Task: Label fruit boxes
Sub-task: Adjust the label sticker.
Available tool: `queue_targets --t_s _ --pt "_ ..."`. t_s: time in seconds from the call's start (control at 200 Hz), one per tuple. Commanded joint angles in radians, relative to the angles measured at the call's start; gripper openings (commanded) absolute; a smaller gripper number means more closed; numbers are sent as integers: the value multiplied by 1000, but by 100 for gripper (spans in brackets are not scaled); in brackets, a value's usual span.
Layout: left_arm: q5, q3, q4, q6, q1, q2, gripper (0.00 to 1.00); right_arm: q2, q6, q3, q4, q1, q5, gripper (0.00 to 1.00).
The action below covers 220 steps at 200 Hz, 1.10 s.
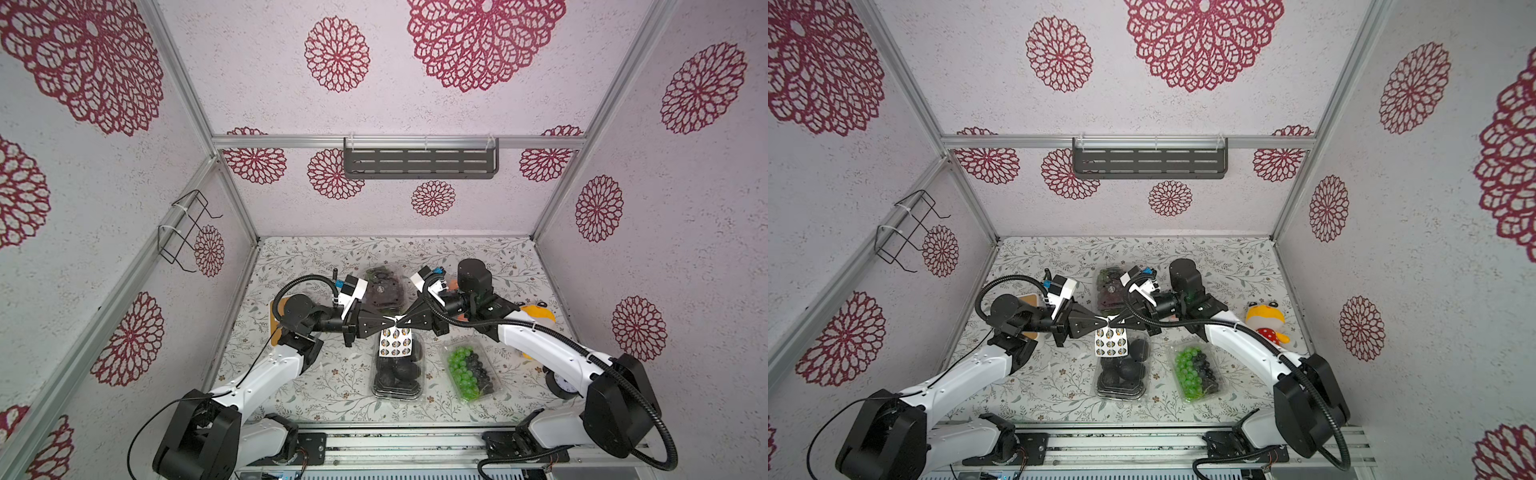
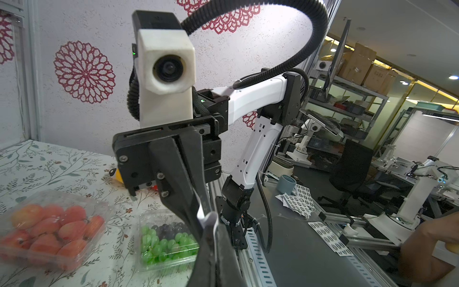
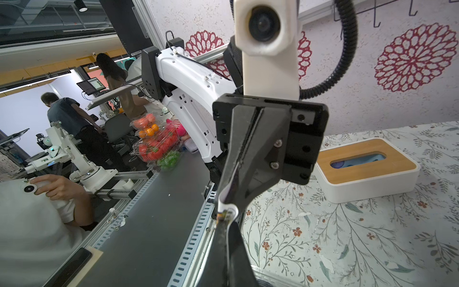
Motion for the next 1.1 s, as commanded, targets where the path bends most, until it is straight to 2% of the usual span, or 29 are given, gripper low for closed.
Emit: queue_targets --t_s 0.0,0.075,0.35,0.59,0.715,0.771,0.836,0.891,1.056,1.096 --pt "-80 -13 -74 25 28 -9 0 -66 -32 7 39 31 -57 0" --pt "-86 -9 -116 47 28 -17 0 -62 -32 10 38 31 -54 0" --pt "-74 -24 -80 26 26 -38 0 -23 -20 30 40 18 -40 0" --pt "-66 -33 -57 16 24 -49 0 -14 0 32 54 6 18 0" --pt "-78 -38 -43 11 25 -49 0 -15 67 12 130 -21 89 25" --pt "-100 -40 -47 12 27 -51 0 -24 93 -4 165 -32 127 32" --pt "-139 -34 -84 23 29 -54 0 -37 139 -30 216 -51 199 36" --pt "-172 -28 -141 48 31 -63 0 -58 138 -46 199 -59 311 39" --pt "-386 -7 -371 145 28 -134 0 -154 105 -88 76 -27 794 41" --pt "-404 -11 -391 162 29 -150 0 -187 92 -114 76 -9 883 40"
